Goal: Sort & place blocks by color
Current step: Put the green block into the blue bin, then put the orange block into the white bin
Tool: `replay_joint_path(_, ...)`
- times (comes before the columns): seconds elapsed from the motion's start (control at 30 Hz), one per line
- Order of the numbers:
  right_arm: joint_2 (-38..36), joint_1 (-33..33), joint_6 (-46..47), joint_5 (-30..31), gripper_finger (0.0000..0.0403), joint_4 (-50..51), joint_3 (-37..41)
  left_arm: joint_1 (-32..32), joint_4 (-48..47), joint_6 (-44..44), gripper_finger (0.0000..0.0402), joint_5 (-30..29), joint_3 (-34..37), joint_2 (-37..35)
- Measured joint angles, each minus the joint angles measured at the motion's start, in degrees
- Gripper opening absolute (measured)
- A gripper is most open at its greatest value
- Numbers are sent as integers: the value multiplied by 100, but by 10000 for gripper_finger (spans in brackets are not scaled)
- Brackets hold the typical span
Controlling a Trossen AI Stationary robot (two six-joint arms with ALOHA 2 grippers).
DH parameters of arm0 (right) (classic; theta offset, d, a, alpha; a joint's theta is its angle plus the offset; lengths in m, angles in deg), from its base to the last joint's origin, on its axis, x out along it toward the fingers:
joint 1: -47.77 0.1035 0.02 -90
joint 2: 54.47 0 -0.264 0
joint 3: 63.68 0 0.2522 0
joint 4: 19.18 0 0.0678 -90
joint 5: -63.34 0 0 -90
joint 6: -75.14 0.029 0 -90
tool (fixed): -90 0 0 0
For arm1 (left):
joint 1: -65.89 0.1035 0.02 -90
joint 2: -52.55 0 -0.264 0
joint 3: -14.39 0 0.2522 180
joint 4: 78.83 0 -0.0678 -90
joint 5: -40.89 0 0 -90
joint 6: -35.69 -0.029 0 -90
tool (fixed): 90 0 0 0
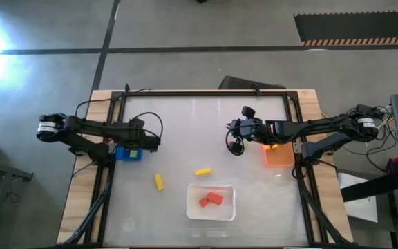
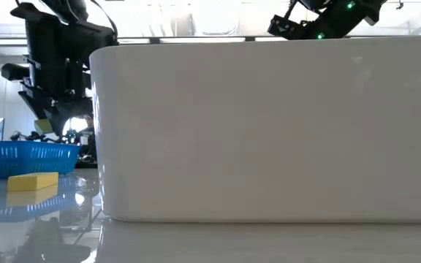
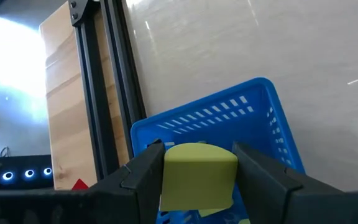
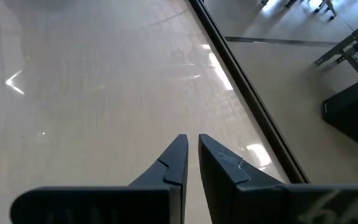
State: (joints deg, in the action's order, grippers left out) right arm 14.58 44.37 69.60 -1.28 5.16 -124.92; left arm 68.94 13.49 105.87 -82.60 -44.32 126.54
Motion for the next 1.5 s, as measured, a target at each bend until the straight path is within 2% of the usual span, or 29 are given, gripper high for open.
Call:
replay_joint_path(1.2,0,0,36,-2,28,-2,2,0,-1,-58,163,190,-2,-22)
replay_joint_path(1.3,0,0,39,-2,28,-2,2,-1,-1,-58,177,188,-2,-32)
replay_joint_path(1.5,0,0,58,-4,28,-2,2,-4,-1,-59,244,192,-30,-22)
